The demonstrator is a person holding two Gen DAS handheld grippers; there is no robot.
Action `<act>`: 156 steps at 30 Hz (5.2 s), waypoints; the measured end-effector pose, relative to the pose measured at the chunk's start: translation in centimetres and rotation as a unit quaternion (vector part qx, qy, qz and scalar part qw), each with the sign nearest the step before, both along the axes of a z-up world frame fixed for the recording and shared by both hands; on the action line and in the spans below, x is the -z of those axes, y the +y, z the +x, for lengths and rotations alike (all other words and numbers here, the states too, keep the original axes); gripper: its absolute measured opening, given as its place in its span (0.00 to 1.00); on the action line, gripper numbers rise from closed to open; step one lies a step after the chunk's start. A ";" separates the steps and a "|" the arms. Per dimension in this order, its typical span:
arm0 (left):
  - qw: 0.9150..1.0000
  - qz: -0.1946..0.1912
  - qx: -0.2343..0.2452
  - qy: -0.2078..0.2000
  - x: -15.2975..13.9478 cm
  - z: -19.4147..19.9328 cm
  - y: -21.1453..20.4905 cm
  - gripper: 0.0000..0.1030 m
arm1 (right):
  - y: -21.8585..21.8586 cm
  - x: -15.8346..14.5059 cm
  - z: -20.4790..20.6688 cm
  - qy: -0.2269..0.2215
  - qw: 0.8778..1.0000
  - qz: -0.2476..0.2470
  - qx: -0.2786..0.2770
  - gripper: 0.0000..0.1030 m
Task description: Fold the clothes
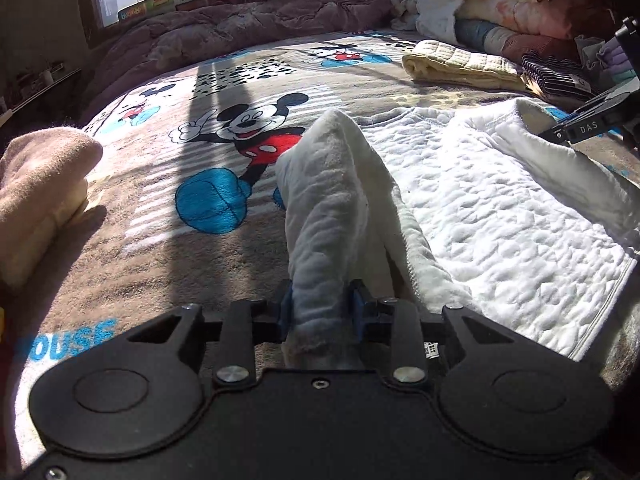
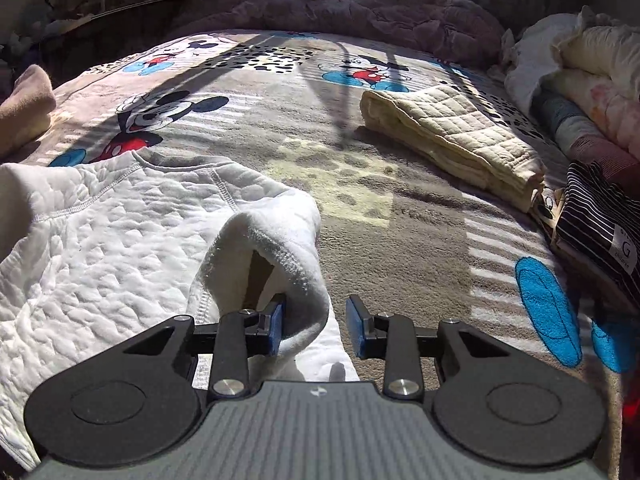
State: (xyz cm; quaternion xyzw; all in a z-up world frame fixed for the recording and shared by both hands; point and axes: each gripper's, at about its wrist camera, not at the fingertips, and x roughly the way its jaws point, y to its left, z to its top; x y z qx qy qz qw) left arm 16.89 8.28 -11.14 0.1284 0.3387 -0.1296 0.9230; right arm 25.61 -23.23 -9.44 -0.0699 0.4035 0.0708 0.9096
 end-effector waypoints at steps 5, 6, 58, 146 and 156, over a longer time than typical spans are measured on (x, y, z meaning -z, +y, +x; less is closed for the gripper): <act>0.963 0.215 -0.024 -0.160 -1.2 -1.1 -2.0 0.08 | 0.4 -0.3 -0.1 -0.037 0.998 -0.052 0.000 0.19; 0.942 0.267 -0.035 -0.202 -1.3 -1.2 -2.3 0.08 | 0.2 -1.1 -0.2 -0.058 0.996 -0.067 0.005 0.17; 0.935 -0.242 -0.231 -0.120 -0.8 11.2 13.4 0.07 | -17.1 3.1 4.8 -0.165 0.873 0.403 0.221 0.10; 0.973 -0.209 -0.093 0.012 2.2 7.5 -1.2 0.40 | -15.5 4.7 6.5 -0.145 0.935 0.277 0.169 0.12; 0.977 -0.201 -0.067 0.011 1.6 6.8 -1.7 0.40 | -12.5 2.6 1.6 -0.162 0.960 0.157 0.167 0.41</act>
